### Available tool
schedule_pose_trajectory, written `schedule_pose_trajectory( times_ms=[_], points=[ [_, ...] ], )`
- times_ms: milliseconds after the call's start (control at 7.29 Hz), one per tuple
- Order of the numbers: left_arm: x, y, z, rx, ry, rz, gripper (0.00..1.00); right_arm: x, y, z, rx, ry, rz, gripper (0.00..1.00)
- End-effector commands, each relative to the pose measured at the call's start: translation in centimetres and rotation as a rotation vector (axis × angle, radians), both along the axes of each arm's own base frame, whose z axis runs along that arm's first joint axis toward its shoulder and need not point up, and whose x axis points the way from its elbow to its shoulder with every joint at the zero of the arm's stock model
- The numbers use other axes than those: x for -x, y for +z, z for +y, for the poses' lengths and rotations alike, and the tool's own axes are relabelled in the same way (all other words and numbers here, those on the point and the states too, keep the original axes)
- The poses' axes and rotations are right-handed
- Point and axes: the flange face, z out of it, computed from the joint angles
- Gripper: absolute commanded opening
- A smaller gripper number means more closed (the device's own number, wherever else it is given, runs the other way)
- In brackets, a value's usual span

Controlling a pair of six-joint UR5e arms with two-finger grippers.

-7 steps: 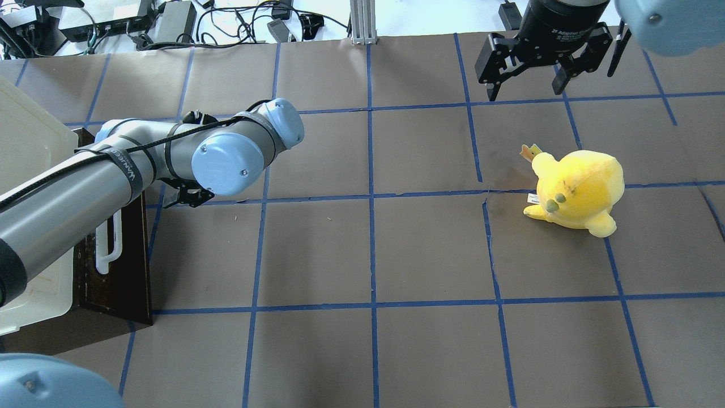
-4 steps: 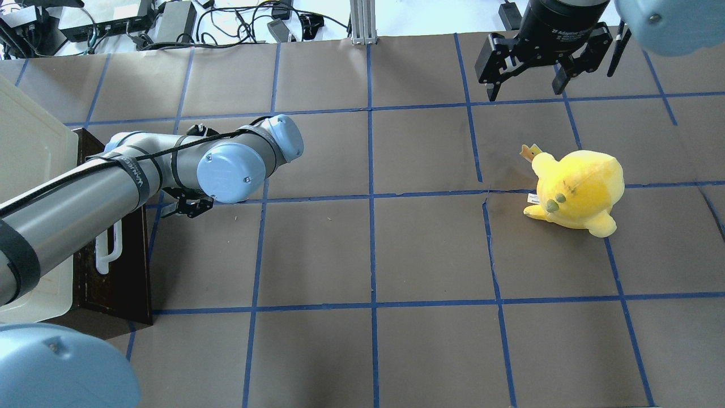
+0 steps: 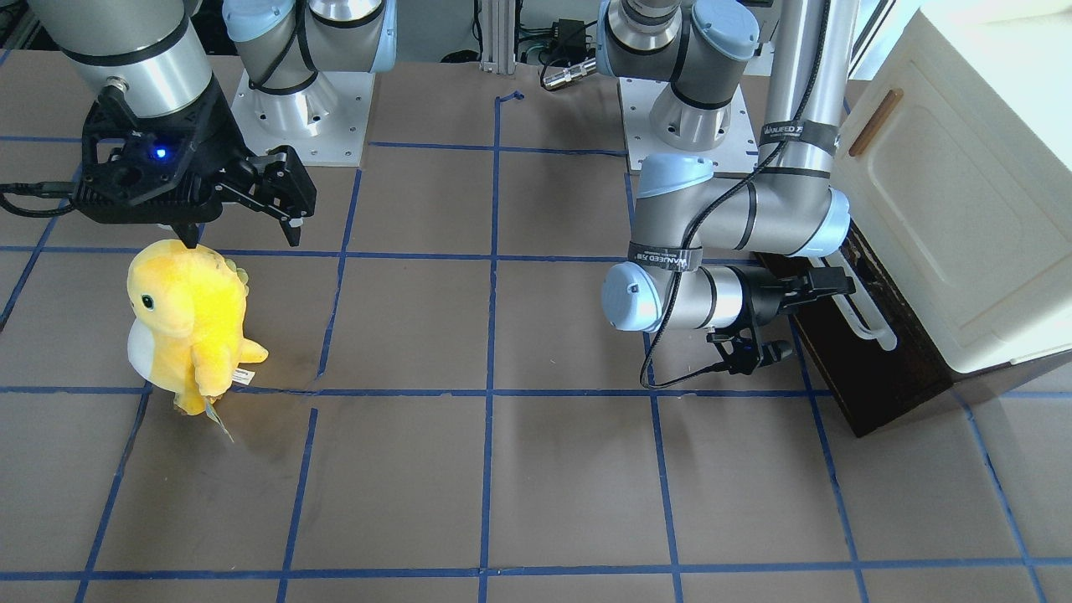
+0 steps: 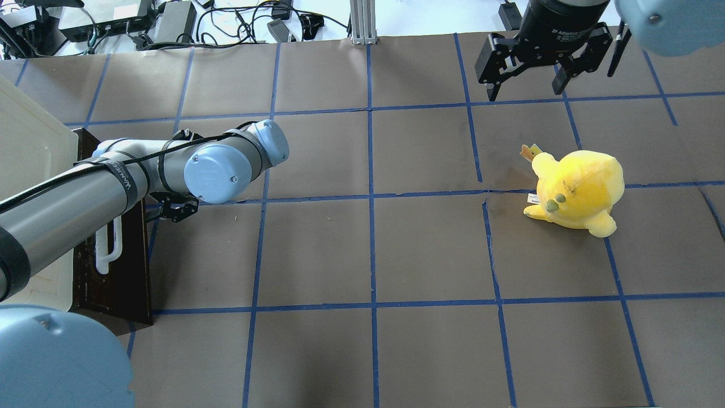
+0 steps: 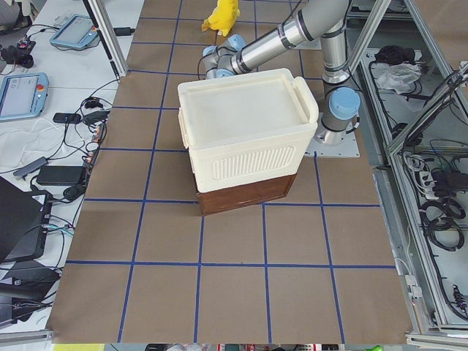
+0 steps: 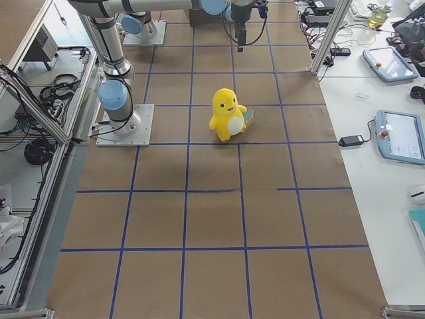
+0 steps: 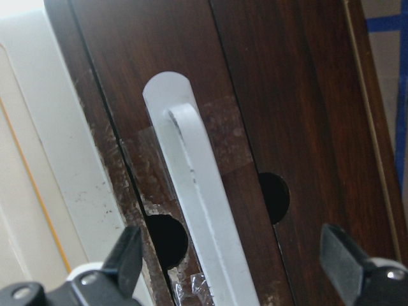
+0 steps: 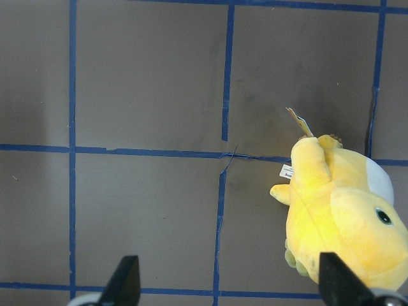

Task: Pull drawer sideways
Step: 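Lower the left gripper around the white drawer handle, then close the left gripper on the white drawer handle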

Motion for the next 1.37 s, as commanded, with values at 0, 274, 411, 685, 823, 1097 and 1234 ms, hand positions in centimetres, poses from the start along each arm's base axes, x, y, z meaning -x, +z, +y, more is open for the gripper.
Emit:
schedule_pose_trajectory(
  times_ms=[0, 274, 411, 685, 823, 1097, 1234],
  points=[
    [-0.6, -0.2, -0.3, -0.021, -0.053, -0.063, 1.00, 0.0, 0.0, 0.0, 0.000, 0.000, 0.000, 1.00],
    [-0.6, -0.4, -0.3, -0.036, -0.060, -0.071, 1.00, 0.0, 0.0, 0.0, 0.000, 0.000, 0.000, 1.00],
    [-1.3, -0.8, -0.1, -0.053, -0.047, -0.070, 1.00, 0.0, 0.0, 0.0, 0.000, 0.000, 0.000, 1.00],
    [-1.8, -1.0, 0.0, -0.057, -0.037, -0.070, 0.94, 0.0, 0.0, 0.0, 0.000, 0.001, 0.000, 1.00],
    [-1.7, -1.0, 0.0, -0.057, -0.039, -0.070, 0.90, 0.0, 0.0, 0.0, 0.000, 0.000, 0.000, 1.00],
    [-1.7, -1.1, 0.0, -0.058, -0.039, -0.070, 0.83, 0.0, 0.0, 0.0, 0.000, 0.000, 0.000, 1.00],
    [-1.7, -1.1, -0.1, -0.061, -0.040, -0.070, 0.79, 0.0, 0.0, 0.0, 0.000, 0.000, 0.000, 1.00]
  ],
)
